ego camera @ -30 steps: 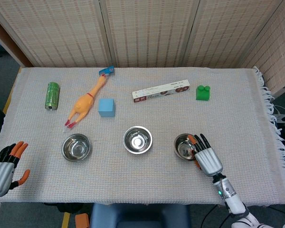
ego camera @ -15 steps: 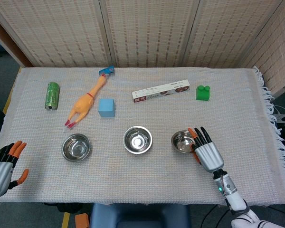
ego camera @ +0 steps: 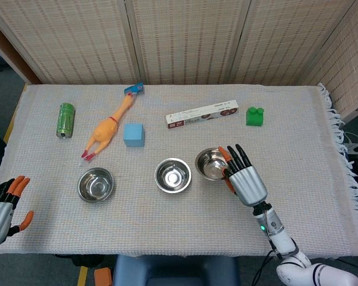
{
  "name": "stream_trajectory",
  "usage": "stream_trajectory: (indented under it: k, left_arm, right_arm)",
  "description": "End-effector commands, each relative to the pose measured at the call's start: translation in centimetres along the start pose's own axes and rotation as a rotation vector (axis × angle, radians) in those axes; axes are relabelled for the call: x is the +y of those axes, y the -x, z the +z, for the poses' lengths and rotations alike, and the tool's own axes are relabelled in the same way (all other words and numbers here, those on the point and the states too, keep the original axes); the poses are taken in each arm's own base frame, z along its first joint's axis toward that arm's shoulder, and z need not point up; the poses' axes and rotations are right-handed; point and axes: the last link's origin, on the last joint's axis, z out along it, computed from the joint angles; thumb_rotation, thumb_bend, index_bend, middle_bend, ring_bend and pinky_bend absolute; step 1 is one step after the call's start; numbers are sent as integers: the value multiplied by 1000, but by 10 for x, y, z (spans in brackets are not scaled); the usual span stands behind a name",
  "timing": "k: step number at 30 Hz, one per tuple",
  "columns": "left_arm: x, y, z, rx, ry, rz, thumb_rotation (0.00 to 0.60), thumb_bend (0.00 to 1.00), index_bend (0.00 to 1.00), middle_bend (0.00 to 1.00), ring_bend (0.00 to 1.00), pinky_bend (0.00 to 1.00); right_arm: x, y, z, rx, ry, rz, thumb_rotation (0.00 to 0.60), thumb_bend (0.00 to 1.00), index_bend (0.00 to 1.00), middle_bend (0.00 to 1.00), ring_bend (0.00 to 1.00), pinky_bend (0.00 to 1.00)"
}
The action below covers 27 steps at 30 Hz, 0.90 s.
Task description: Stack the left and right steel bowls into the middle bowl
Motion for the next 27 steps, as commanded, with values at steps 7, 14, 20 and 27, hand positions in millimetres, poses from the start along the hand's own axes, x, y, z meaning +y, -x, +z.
stream_trajectory:
  k: [7,14,20,27]
  left_arm:
    - [-3,-2,1,-6,-4,-14,600,399,0,0,0,85]
    - [-5,-3,1,-9,-1,-24,600,399,0,0,0,86]
    - [-8,-7,0,-2,-4,-39,600,399,0,0,0,87]
    - [-9,-8,-1,1,-1,-46,600,400,0,0,0,87]
  right_arm:
    - [-44,14,35,-17,-72,28,600,474,645,56,0,0]
    - [-70,28,57,-30,-90,22,600,473,644,61,0,0]
    - [-81,41,63,-53,-90,38,600,474,607,63,0,0]
    - [-90,51,63,-71,-120,24,600,306,363,61,0,0]
